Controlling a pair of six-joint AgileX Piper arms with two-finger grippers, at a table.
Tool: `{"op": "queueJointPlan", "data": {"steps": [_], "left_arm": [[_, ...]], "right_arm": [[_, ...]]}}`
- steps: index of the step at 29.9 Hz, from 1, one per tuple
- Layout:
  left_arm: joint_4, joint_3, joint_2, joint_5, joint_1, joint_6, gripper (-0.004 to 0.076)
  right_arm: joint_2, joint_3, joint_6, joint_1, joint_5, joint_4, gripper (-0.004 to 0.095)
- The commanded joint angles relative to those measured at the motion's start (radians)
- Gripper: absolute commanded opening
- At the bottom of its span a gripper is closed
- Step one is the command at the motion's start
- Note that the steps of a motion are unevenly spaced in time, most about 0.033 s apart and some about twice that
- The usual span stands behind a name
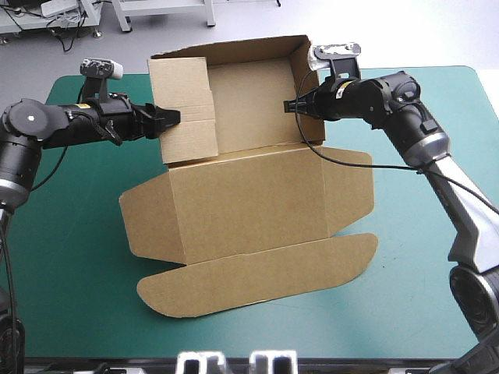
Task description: Fold the box
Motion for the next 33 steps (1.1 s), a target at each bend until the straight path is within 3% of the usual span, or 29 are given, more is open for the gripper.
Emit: {"op": "queueJointPlan", "data": {"steps": [1,7,12,16,19,20,27,33], "left_arm": [[0.029,-0.038,-0.031,-0.056,-0.007,-0.059,0.0424],[0.060,-0.038,-0.031,-0.097,-0.007,-0.095,0.0405],[0.178,-0.038,-0.031,-0.082,-0.007,-0.154,0.0341],[0.254,-0.038,-0.031,-0.042,-0.007,-0.212,0.0190],[0.244,-0.038,-0.031,-0.024,-0.007,-0.201,-0.0008],[0.230,-0.038,-0.031,-0.021,-0.009,-0.193,-0.0008],[0.246,-0.038,0.004,-0.026,-0.092,-0.188,-0.0010],[0.302,-0.038,0.111,-0.006,-0.198,-0.213,-0.0010]], "right_arm": [[-0.033,-0.029,0.042,0.019,-0.096,0.036,-0.0019],[-0.013,-0.029,0.045,0.065,-0.118,0.091,-0.0019],[-0.013,-0.029,-0.026,0.076,-0.111,0.208,-0.0019],[-0.013,-0.029,-0.060,0.076,-0.102,0.257,-0.0019],[-0.013,-0.029,-0.078,0.076,-0.093,0.257,-0.0020],[-0.013,-0.029,-0.086,0.076,-0.084,0.257,-0.0020],[-0.013,-0.029,-0.087,0.076,0.063,0.121,-0.0019],[-0.013,-0.029,-0.040,0.076,0.238,-0.070,-0.0020]]}}
